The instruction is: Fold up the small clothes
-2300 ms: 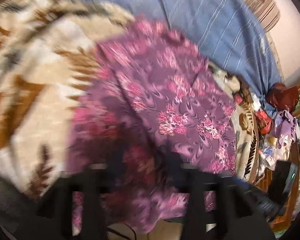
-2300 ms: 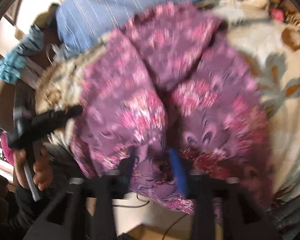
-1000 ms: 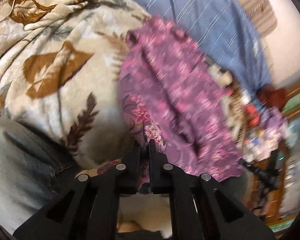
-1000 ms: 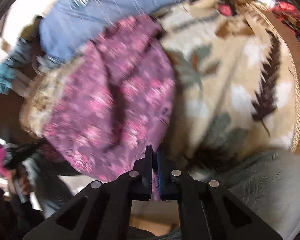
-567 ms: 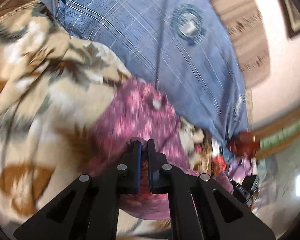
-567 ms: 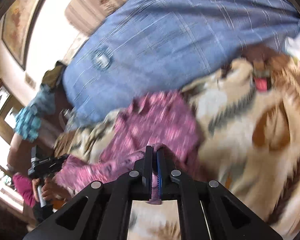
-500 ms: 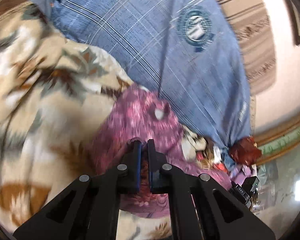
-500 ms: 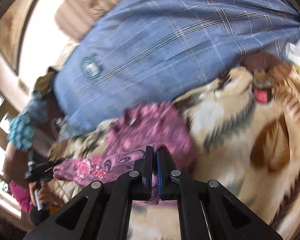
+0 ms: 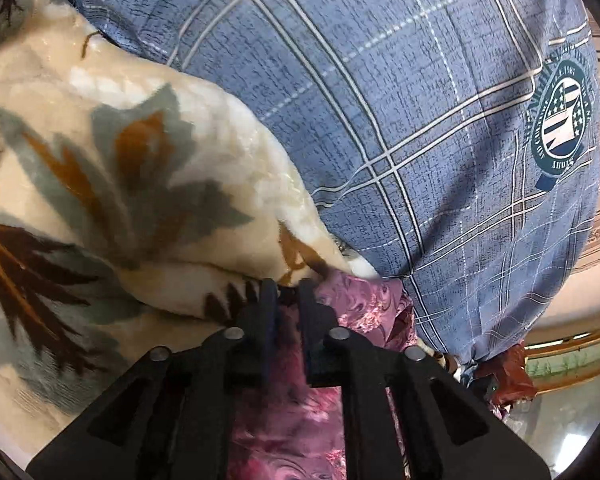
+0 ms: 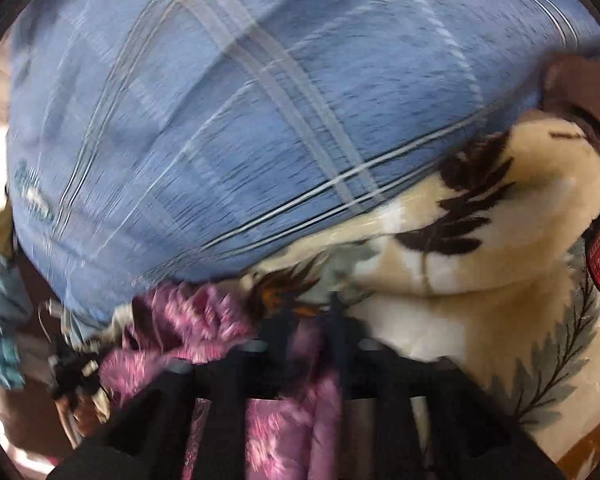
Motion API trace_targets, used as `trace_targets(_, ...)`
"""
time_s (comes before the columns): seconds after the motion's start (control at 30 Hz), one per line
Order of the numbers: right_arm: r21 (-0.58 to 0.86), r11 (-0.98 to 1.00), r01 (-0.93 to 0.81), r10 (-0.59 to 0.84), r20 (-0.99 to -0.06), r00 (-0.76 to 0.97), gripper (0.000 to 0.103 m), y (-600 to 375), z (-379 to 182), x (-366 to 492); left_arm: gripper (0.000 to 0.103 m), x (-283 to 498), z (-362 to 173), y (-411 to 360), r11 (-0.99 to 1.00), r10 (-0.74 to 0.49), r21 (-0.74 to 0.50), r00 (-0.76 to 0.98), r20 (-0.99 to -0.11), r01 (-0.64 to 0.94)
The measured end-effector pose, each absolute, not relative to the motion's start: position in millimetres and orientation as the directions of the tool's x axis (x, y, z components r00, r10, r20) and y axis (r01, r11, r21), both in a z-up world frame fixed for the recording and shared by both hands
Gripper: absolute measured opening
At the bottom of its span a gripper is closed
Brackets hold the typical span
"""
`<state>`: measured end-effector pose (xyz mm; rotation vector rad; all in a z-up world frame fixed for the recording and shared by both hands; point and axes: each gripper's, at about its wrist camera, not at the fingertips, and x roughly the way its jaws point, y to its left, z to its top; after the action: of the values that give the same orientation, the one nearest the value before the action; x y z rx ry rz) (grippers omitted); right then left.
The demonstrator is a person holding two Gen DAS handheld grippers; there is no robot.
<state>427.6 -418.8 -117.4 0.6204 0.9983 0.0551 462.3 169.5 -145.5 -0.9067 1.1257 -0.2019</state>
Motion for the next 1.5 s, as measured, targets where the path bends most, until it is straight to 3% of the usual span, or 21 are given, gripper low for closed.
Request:
trace_targets(0.07,0.532,0.822,0.203,0.322,-0.728,0.605,0.059,-422,-105,418,0.034,455,-132,176,0.667,-0.521,-0.689,0.483,-0.704,-0.284)
trace_targets(0.13,0.54,0.829,0.145,0.331,-0.683,0.651,0.065,-416,-82,395,0.045,443,-113,175,0.711,-0.474,-0.655,0.514,-0.715,-0.255)
trace_targets(0.27,0.524,0.851,0.036,0.396,-0.686,0.61,0.07,-386,-68,366,0.057,415,-83,147,0.751,-0.512,-0.645,0.495,-0.703,-0.14)
trace_targets(0.4,0.543,0.836,0.082,0.43,-0.74,0.518,0.07,-374,-105,355,0.058,402,-90,117,0.728,-0.573,-0.674,0.43,-0.697,-0.123)
trace_targets(0.53,0.667,0.738,0.107,0.544,-0.681,0.49,0.069,-360,-131,365,0.058,400,-108,84,0.685,-0.65,-0.724,0.38,-0.658,-0.082)
trace_targets(0.73,0.691,0.695,0.199,0.57,-0.698,0.434,0.071,-328,-150,394,0.058,406,-139,39,0.58,-0.712,-0.784,0.329,-0.62,-0.222)
trace_targets(0.8,0.696,0.688,0.207,0.567,-0.693,0.444,0.065,-327,-154,402,0.058,415,-151,35,0.559,-0.699,-0.777,0.338,-0.629,-0.289)
trace_targets(0.83,0.693,0.687,0.218,0.557,-0.695,0.455,0.061,-330,-154,404,0.057,421,-154,40,0.548,-0.685,-0.774,0.361,-0.632,-0.317)
trace_targets(0.9,0.686,0.683,0.25,0.531,-0.702,0.475,0.037,-338,-154,410,0.041,427,-157,51,0.495,-0.692,-0.797,0.398,-0.602,-0.345)
trace_targets(0.93,0.675,0.689,0.264,0.511,-0.71,0.484,0.023,-343,-153,414,0.012,428,-155,56,0.486,-0.689,-0.8,0.409,-0.599,-0.353)
trace_targets(0.97,0.656,0.704,0.273,0.486,-0.725,0.487,0.006,-348,-151,415,0.005,428,-152,62,0.487,-0.68,-0.799,0.421,-0.601,-0.354)
trace_targets(1.17,0.643,0.751,0.15,0.467,-0.677,0.568,0.005,-346,-102,423,0.001,454,-117,91,0.491,-0.623,-0.823,0.545,-0.561,-0.286)
trace_targets(1.23,0.643,0.749,0.161,0.467,-0.684,0.56,0.005,-346,-107,442,0.001,471,-116,84,0.594,-0.559,-0.754,0.532,-0.636,-0.278)
trace_targets(1.3,0.63,0.762,0.149,0.477,-0.701,0.53,0.01,-342,-121,466,0.001,480,-121,77,0.667,-0.501,-0.688,0.511,-0.698,-0.286)
trace_targets(1.4,0.548,0.816,0.185,0.419,-0.781,0.464,0.023,-341,-138,480,0.008,469,-115,81,0.67,-0.534,-0.687,0.46,-0.709,-0.281)
trace_targets(1.43,0.538,0.825,0.174,0.414,-0.784,0.462,0.031,-340,-133,471,0.012,460,-104,84,0.685,-0.543,-0.688,0.463,-0.701,-0.238)
trace_targets(1.47,0.511,0.848,0.138,0.391,-0.781,0.487,0.052,-337,-119,456,0.022,445,-86,88,0.719,-0.533,-0.672,0.481,-0.696,-0.176)
trace_targets(1.5,0.487,0.866,0.115,0.368,-0.776,0.512,0.063,-334,-108,443,0.031,429,-71,92,0.752,-0.509,-0.645,0.503,-0.699,-0.134)
